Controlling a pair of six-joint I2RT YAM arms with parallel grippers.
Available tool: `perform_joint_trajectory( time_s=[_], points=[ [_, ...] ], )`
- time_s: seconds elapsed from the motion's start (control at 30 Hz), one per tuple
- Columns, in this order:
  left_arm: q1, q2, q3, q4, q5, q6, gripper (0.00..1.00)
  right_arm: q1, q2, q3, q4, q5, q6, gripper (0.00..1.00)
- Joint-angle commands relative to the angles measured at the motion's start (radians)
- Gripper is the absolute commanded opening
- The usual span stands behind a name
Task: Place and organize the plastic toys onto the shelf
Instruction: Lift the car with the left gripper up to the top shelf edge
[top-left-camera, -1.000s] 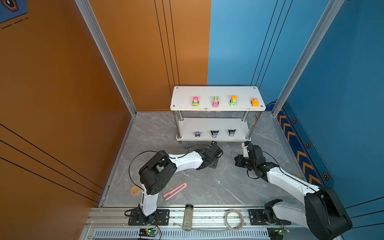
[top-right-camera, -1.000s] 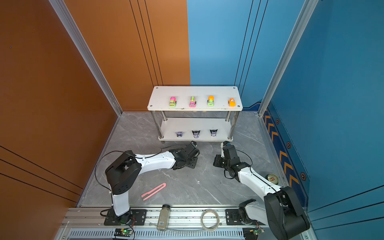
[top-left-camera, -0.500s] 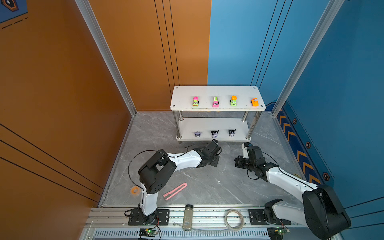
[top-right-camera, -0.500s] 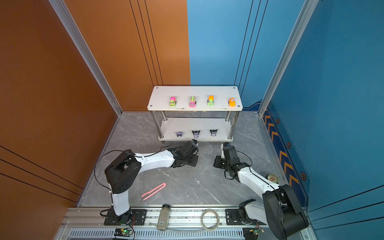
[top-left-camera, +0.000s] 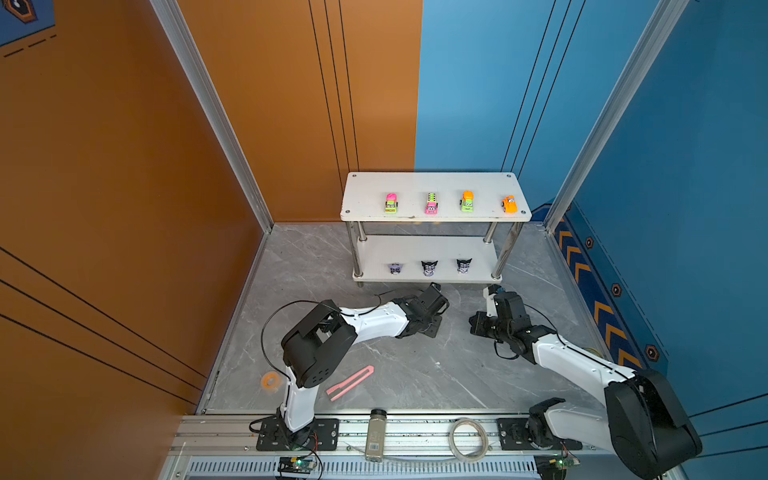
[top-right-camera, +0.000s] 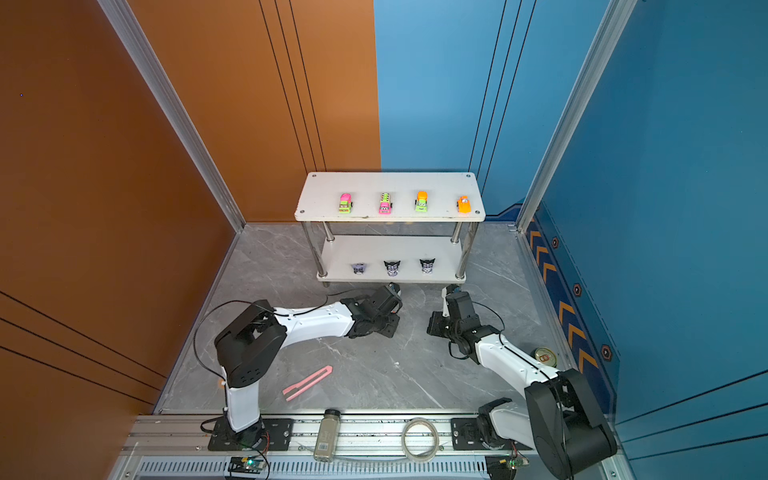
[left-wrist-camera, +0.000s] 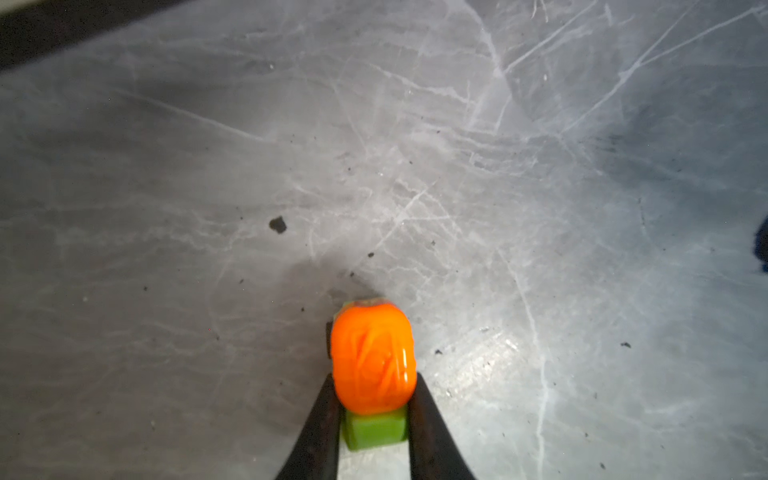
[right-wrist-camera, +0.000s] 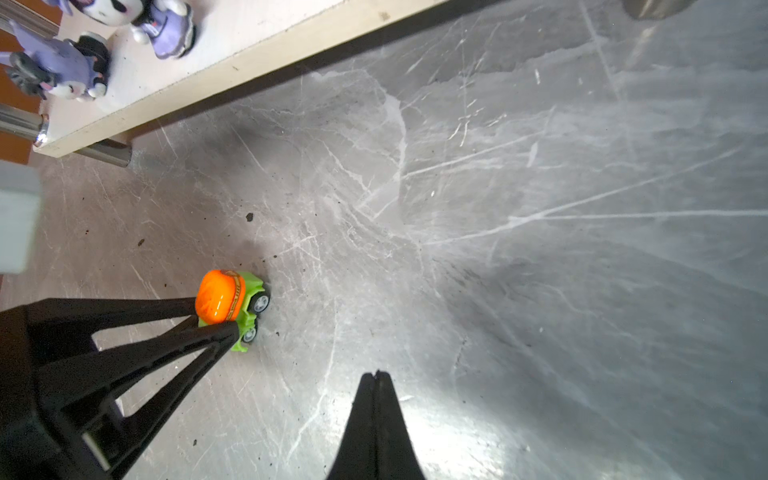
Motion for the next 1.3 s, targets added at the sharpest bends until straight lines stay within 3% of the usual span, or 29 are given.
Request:
perform_joint_trajectory(
  time_s=[0.0,0.37,0.8,0.93,1.27],
  points=[
    [-0.009,0.027,0.015,-0.06,-0.015,0.016,0.19,-0.01,0.009,-0.016,0.024,-0.009,-0.002,0.0],
    [0.005,-0.184,0.002,-0.193,-0.067,0.042,0.19,-0.018,0.014,-0.024,0.036,-0.016,0.001,0.0],
    [0.054,-0.693,0.135,-0.501,-0.458,0.159,0.23,-0.021,0.049,-0.023,0.06,-0.037,0.011,0.0],
    [0.118,-0.695,0.289,-0.547,-0.5,0.254,0.22,-0.02,0.04,-0.024,0.057,-0.035,0.011,0.0],
    [0.282,-0.443,0.791,-0.687,-0.393,0.374,0.23,-0.022,0.016,-0.036,0.047,-0.02,0.001,0.0]
  ],
)
